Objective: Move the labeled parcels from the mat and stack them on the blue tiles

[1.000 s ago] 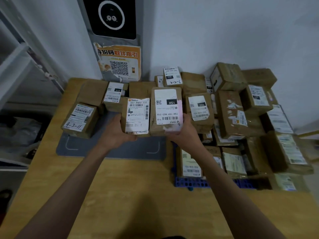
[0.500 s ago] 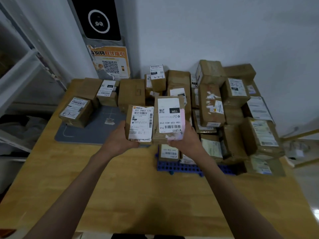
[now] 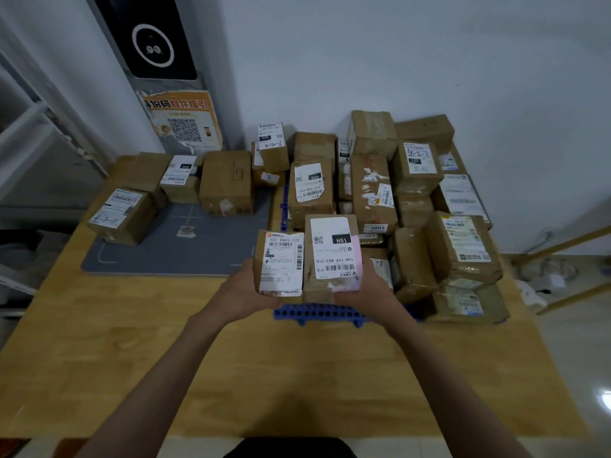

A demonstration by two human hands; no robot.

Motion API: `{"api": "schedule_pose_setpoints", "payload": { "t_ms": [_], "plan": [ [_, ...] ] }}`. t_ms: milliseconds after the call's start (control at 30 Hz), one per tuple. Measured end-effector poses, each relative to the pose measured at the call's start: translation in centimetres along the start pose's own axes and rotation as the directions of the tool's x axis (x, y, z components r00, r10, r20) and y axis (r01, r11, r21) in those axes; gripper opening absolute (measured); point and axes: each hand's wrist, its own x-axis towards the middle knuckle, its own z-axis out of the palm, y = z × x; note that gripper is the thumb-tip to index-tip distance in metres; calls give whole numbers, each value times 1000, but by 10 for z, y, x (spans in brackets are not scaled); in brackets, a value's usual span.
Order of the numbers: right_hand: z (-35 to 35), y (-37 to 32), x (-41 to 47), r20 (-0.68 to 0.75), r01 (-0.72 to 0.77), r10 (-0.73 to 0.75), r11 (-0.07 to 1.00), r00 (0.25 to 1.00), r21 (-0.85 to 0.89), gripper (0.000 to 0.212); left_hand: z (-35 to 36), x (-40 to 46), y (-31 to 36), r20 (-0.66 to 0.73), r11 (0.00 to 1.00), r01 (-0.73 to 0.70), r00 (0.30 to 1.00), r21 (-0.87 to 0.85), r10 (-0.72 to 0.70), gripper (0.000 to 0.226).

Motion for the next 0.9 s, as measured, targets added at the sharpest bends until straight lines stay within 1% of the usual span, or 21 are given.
{"api": "schedule_pose_setpoints", "payload": {
  "t_ms": [133,267,333,433,500,567,633,700,767,833,900],
  "plan": [
    [-13,18,4,56,-73,71,997,996,39,88,15,16,2,63,1000,1,998,8,-1,90],
    [-25,28,18,24,-134,133,991,991,21,95,22,36,8,96,1000,8,995,-15,-6,90],
    [-31,29,30,38,-160,160,987,986,13,99,23,47,10,98,1000,0,995,-6,1,91],
    [-37,28,47,69,-190,187,981,980,34,114,23,62,10,113,1000,-10,993,-15,11,94],
    [-40,28,55,49,-242,239,968,970,65,125,22,71,8,130,1000,-2,991,-28,5,96],
    [-40,32,62,38,-270,267,959,963,89,130,22,78,6,147,999,17,989,-42,-11,100],
    [-40,35,65,38,-278,276,954,961,114,125,24,83,6,161,998,38,987,-58,-28,106],
    [-40,38,65,27,-283,282,947,959,155,109,29,85,8,165,997,52,985,-59,-41,113],
    [-40,40,62,12,-279,281,944,960,175,98,36,87,10,145,996,77,987,-48,-69,122],
    [-41,38,57,-7,-269,275,946,961,183,98,42,89,13,121,994,109,987,-19,-106,132],
    [-44,34,53,-30,-251,261,950,965,186,103,47,92,16,108,993,119,987,-4,-118,137]
  ]
}}
